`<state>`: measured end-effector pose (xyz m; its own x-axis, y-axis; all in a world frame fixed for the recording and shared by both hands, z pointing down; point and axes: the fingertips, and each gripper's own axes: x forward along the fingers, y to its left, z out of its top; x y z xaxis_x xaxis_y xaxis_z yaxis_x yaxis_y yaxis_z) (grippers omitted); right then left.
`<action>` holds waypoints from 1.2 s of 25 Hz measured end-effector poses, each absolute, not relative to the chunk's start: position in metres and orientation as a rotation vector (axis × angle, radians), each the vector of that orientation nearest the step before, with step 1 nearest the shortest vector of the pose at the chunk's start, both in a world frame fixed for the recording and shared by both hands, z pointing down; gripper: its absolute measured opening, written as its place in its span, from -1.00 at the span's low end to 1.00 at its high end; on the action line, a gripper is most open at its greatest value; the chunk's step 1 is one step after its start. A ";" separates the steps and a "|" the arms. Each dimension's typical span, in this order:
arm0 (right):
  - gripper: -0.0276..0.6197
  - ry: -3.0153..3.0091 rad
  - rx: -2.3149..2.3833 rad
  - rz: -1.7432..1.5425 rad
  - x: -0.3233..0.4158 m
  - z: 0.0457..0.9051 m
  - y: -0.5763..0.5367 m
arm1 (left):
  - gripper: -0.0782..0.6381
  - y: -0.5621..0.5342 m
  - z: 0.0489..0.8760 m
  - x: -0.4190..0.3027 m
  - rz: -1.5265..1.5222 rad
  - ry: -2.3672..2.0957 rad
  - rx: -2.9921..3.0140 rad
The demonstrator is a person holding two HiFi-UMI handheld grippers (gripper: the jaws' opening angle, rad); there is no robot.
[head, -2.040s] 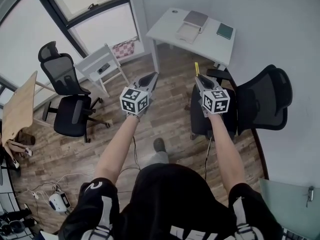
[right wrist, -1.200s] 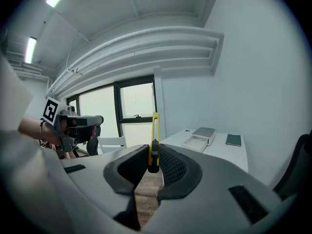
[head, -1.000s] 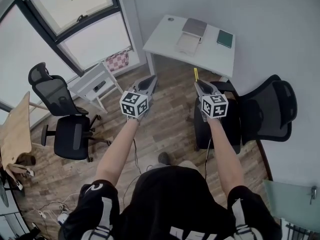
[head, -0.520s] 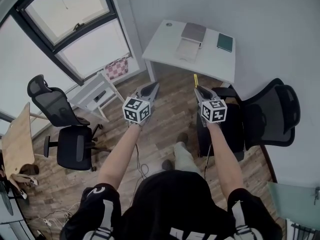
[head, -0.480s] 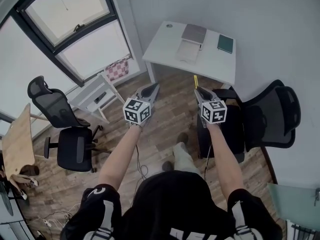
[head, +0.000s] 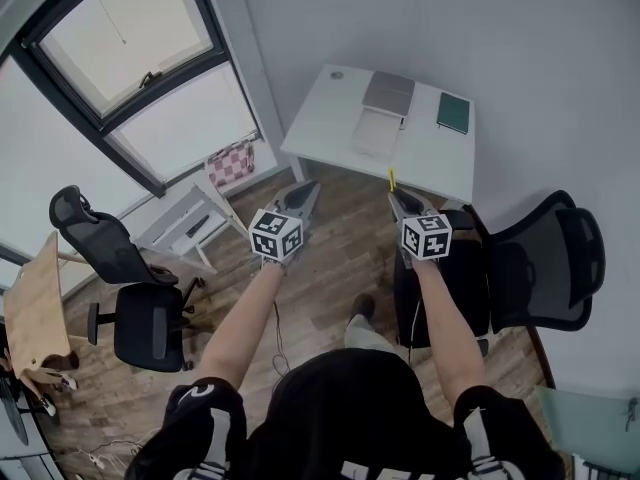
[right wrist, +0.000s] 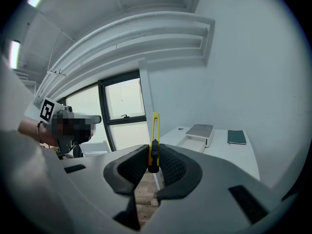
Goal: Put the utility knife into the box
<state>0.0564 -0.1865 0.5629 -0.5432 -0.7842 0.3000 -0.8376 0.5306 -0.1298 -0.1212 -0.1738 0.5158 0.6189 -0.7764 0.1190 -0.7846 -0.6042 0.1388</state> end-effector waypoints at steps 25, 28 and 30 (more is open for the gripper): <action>-0.67 -2.586 1.268 0.417 0.095 0.582 -0.355 | -0.71 -0.331 0.530 -0.080 0.095 -1.374 2.604; -0.67 -2.581 1.256 0.420 0.100 0.588 -0.361 | -0.71 -0.336 0.532 -0.077 0.091 -1.381 2.593; -0.67 -2.579 1.248 0.421 0.098 0.588 -0.366 | -0.71 -0.341 0.533 -0.078 0.086 -1.385 2.587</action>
